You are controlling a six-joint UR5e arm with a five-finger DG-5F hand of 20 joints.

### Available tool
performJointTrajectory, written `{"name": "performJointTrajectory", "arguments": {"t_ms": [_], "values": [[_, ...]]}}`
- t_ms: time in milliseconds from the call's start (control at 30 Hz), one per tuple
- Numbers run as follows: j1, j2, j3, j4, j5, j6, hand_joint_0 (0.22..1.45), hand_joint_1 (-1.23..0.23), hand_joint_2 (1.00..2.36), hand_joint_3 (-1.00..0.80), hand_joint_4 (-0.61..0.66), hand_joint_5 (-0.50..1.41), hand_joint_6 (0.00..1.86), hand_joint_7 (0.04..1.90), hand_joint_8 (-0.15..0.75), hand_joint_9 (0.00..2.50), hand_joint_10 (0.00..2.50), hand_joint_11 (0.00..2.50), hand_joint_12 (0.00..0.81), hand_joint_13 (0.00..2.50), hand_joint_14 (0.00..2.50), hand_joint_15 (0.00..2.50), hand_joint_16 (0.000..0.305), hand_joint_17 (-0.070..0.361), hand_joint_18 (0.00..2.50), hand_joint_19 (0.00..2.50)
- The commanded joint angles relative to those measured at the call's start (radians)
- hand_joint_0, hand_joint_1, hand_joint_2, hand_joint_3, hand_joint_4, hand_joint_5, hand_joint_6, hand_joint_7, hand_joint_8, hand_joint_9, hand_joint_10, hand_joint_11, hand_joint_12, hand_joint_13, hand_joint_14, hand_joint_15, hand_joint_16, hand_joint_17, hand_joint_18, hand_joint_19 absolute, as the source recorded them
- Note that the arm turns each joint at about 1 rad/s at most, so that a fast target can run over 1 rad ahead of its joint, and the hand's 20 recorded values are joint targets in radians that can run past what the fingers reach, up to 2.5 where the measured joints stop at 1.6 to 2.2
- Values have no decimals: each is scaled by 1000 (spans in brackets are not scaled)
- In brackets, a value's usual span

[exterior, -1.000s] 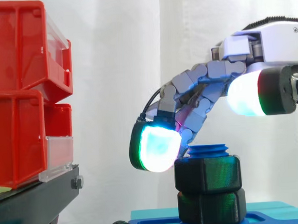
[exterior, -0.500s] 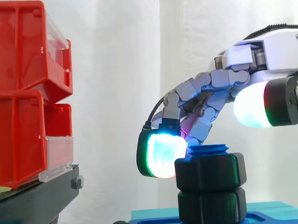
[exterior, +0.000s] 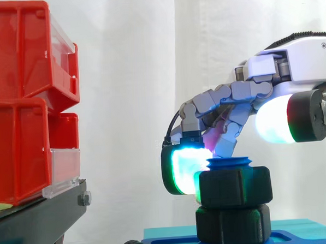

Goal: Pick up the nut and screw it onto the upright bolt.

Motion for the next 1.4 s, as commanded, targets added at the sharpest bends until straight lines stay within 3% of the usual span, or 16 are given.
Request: {"name": "performJointTrajectory", "arguments": {"t_ms": [0,167,467,600,867,1000,1200,1367], "values": [[-7,0,0,-1,-4,-5,552,-203,1000,-500,184,7,502,1435,274,1016,0,0,213,743,0,0,17,39,378,0],[-15,0,0,-1,-7,-9,555,-215,1000,-500,183,23,501,1494,274,1067,0,0,211,775,0,0,16,37,415,0],[-27,0,1,0,-21,-15,557,-228,1000,-500,159,27,604,1287,276,1168,0,0,195,848,0,0,14,32,489,0],[-33,0,4,2,-27,-15,556,-227,1000,-500,185,27,501,1440,274,1161,0,0,199,848,0,0,14,32,488,0],[-35,0,29,5,-30,-14,547,-218,1000,-500,270,-53,504,972,249,1010,0,0,220,756,0,0,20,44,422,0],[-35,0,27,30,-34,-9,536,-209,1000,-500,241,-79,503,793,235,930,0,0,222,699,0,0,22,50,383,0],[-18,0,27,63,-27,15,531,-200,1000,-500,228,-93,502,710,224,865,0,0,230,656,0,0,24,55,342,0],[11,0,24,77,-7,40,513,-181,1000,-500,206,-105,502,663,187,629,0,0,264,394,0,0,27,60,34,0]]}}
